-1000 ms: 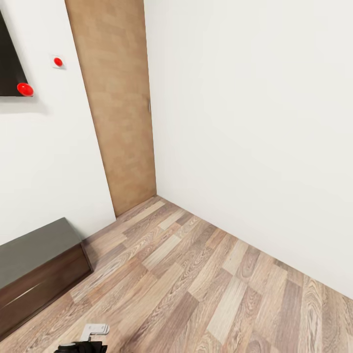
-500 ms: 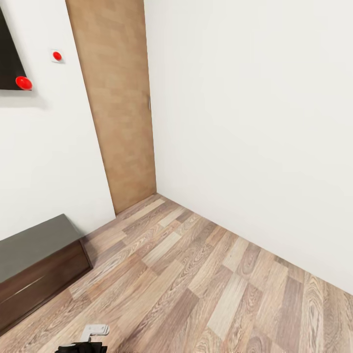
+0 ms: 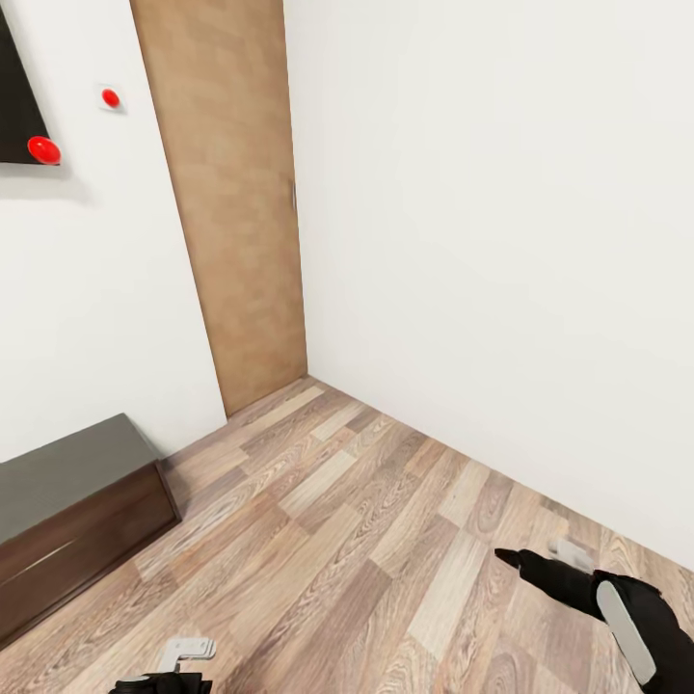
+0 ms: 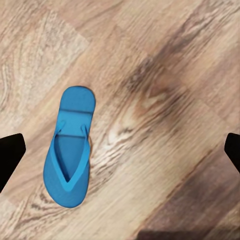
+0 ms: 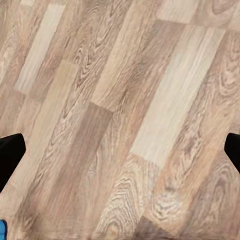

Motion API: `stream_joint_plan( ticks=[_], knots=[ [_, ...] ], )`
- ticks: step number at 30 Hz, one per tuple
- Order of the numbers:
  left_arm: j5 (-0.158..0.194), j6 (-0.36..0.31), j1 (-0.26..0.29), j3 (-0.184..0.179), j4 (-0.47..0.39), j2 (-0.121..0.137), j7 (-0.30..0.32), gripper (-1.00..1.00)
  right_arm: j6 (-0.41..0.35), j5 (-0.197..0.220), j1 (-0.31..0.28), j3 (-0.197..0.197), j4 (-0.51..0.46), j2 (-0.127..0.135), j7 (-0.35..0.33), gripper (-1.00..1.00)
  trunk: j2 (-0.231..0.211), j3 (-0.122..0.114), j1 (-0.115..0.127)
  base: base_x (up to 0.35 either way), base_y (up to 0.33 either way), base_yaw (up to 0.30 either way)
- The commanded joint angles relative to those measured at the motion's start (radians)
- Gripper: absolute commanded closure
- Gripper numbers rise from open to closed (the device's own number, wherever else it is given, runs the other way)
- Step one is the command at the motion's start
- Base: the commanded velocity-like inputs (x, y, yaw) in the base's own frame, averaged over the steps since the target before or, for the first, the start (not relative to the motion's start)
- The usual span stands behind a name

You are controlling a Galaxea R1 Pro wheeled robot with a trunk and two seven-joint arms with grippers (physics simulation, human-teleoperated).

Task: In the bedroom, move the book from the bed onto either nightstand, and place the two sandals side by side next to the bed.

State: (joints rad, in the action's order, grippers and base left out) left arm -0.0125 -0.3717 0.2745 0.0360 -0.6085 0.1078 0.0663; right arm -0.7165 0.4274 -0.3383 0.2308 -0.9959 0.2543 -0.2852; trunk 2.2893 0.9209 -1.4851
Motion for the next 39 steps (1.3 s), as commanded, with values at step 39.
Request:
stream_joint_plan(
  ticks=[39],
  knots=[
    [0.0, -0.006, 0.0, 0.009, -0.002, 0.0, 0.007, -1.0, -0.331, 0.627, -0.043, -0.169, 0.006, 0.068, -0.461, -1.0, 0.211, 0.103, -0.116, 0.0, 0.0, 0.0]
  ],
)
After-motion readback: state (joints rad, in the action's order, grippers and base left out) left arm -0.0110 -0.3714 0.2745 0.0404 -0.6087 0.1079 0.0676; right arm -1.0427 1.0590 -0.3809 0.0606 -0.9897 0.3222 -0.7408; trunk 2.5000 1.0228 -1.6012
